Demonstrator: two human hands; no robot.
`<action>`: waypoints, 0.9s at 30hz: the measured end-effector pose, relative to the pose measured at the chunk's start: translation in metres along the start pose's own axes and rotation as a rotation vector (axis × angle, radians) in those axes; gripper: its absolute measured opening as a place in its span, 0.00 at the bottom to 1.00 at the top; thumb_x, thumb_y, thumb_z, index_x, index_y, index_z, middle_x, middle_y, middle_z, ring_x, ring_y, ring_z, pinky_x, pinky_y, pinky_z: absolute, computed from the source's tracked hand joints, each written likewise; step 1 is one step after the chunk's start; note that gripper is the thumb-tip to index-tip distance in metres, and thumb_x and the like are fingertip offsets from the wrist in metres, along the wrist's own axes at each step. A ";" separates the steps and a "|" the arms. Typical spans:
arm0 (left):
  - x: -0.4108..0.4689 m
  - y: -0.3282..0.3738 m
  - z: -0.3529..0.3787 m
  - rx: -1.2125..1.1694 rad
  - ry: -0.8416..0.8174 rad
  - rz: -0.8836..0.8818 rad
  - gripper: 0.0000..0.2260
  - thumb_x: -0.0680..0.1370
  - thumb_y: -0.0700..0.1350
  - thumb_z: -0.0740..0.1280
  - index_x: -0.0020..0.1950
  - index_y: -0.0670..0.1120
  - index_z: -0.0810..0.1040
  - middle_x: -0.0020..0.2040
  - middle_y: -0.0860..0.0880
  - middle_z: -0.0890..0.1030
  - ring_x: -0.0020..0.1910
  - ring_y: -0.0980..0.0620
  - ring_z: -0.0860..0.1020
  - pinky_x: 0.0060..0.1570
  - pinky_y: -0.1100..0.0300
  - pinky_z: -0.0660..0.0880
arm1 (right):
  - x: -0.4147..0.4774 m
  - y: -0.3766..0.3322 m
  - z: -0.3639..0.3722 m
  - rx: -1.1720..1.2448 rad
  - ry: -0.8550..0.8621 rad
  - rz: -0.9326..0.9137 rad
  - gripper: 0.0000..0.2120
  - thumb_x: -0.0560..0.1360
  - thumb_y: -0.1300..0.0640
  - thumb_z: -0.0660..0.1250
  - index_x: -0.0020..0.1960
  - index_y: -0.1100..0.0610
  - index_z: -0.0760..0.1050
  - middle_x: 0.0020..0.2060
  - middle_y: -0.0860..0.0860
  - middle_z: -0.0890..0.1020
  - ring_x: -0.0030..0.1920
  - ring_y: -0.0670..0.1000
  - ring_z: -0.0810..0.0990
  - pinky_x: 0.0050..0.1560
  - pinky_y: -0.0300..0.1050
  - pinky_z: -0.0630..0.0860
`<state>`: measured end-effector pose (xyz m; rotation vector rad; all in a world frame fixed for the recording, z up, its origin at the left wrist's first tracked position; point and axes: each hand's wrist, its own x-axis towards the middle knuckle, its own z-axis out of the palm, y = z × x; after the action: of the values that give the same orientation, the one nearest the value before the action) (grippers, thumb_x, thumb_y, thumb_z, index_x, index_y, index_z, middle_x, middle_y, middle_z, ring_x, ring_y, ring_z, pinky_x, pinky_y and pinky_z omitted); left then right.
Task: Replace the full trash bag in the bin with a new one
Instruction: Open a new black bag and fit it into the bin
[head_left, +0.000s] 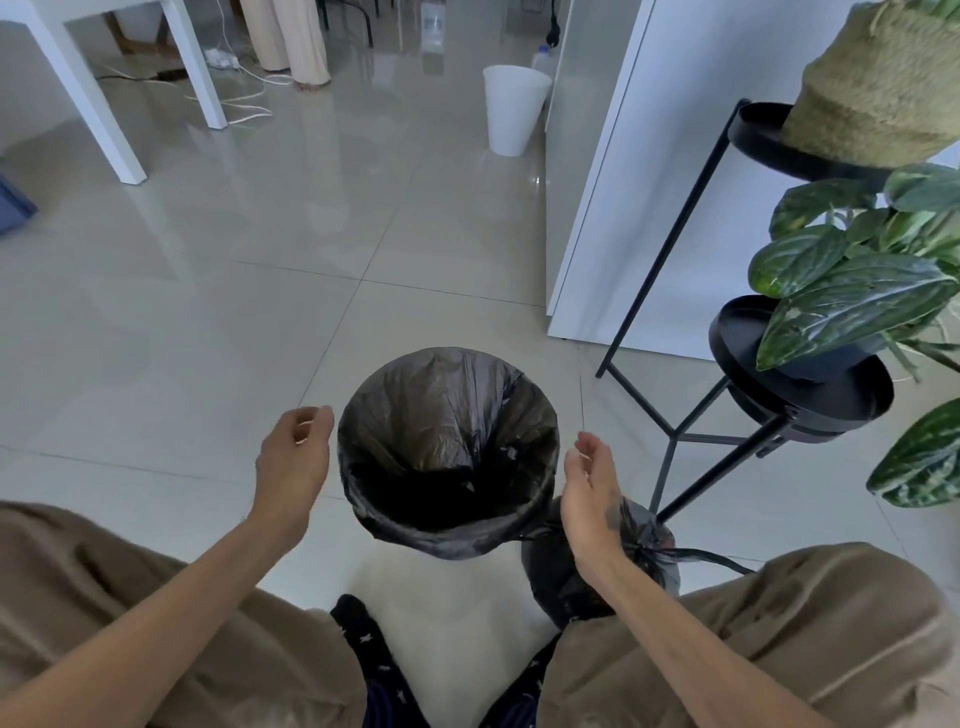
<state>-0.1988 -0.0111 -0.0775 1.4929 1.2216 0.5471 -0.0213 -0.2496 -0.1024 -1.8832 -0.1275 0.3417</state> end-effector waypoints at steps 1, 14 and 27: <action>-0.001 0.003 0.010 -0.113 -0.020 -0.057 0.20 0.78 0.61 0.60 0.65 0.52 0.76 0.64 0.51 0.79 0.63 0.48 0.77 0.66 0.45 0.73 | -0.001 -0.004 0.006 0.051 -0.047 0.002 0.21 0.84 0.50 0.57 0.76 0.48 0.63 0.68 0.41 0.70 0.68 0.44 0.69 0.67 0.42 0.66; 0.006 -0.018 0.055 -0.766 -0.103 -0.368 0.41 0.71 0.78 0.52 0.74 0.54 0.71 0.69 0.46 0.77 0.67 0.41 0.75 0.70 0.38 0.68 | -0.002 0.001 0.052 0.293 -0.033 0.100 0.26 0.83 0.42 0.53 0.79 0.48 0.57 0.71 0.42 0.67 0.70 0.43 0.65 0.66 0.39 0.61; 0.027 -0.026 0.072 -0.857 0.082 -0.471 0.43 0.67 0.81 0.51 0.66 0.52 0.79 0.57 0.47 0.85 0.57 0.42 0.81 0.59 0.44 0.77 | -0.011 0.006 0.072 0.162 0.141 0.106 0.24 0.84 0.47 0.53 0.79 0.49 0.56 0.69 0.50 0.74 0.69 0.54 0.73 0.64 0.48 0.70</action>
<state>-0.1384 -0.0214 -0.1315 0.4498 1.1334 0.6896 -0.0534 -0.1887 -0.1273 -1.7504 0.0930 0.2818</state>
